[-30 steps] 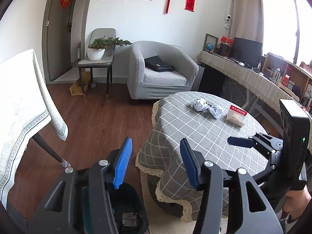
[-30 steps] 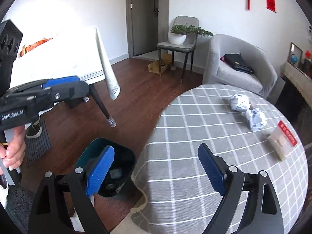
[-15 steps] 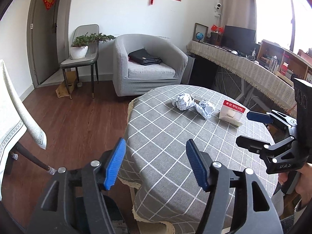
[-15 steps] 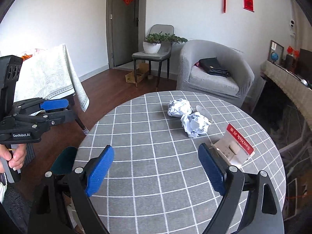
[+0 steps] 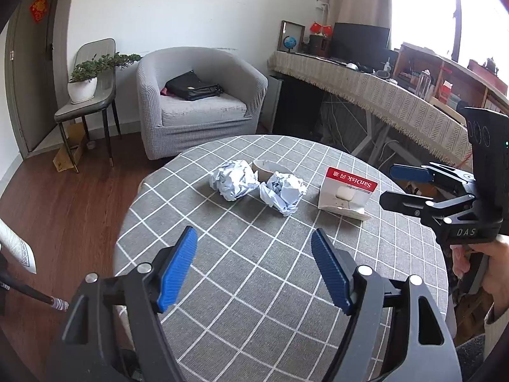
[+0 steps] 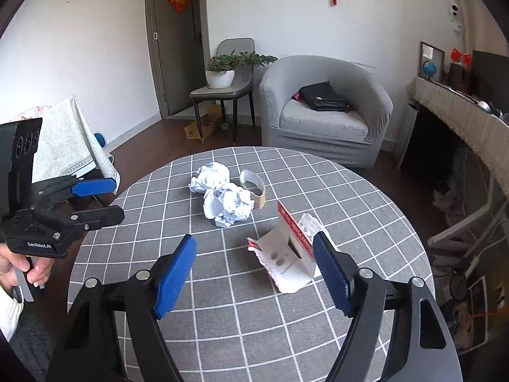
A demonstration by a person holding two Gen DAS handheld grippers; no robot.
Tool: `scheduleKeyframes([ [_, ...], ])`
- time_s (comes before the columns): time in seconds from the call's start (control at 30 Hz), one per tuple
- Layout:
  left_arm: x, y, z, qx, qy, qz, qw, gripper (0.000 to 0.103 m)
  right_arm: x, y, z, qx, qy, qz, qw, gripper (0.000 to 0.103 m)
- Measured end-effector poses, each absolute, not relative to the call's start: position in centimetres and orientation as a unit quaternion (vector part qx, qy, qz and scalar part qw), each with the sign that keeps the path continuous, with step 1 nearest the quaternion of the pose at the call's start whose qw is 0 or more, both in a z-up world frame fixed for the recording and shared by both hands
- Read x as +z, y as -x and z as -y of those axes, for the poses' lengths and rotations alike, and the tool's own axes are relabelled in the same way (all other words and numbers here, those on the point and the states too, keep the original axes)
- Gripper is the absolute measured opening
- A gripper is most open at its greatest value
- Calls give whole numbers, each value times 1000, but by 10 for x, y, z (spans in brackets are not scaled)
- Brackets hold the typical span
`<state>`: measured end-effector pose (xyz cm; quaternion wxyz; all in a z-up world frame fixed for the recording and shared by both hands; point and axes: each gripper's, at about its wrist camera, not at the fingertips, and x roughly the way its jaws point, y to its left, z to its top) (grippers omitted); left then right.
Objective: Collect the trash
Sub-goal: 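Move both grippers back to the table toward the paper balls and SanDisk package, then grasp a crumpled paper ball with the left gripper while the right grasps the SanDisk package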
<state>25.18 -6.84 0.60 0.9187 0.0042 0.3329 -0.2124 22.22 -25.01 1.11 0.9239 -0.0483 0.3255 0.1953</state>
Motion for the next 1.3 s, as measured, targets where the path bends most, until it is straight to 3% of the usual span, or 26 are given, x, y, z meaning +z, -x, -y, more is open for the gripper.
scheduleKeyframes([
  [0.63, -23, -328, 128, -236, 16, -373, 897, 76, -31, -278, 272, 271, 69, -376, 883, 34],
  [0.97, -35, -352, 139, -229, 26, -392, 890, 75, -38, -289, 273, 290, 70, -386, 873, 20],
  [1.1, -39, -359, 137, -228, 43, -407, 884, 59, -39, -291, 270, 291, 73, -390, 871, 15],
  [1.3, -38, -354, 130, -224, 56, -400, 887, 53, -39, -293, 267, 279, 78, -393, 872, 6],
])
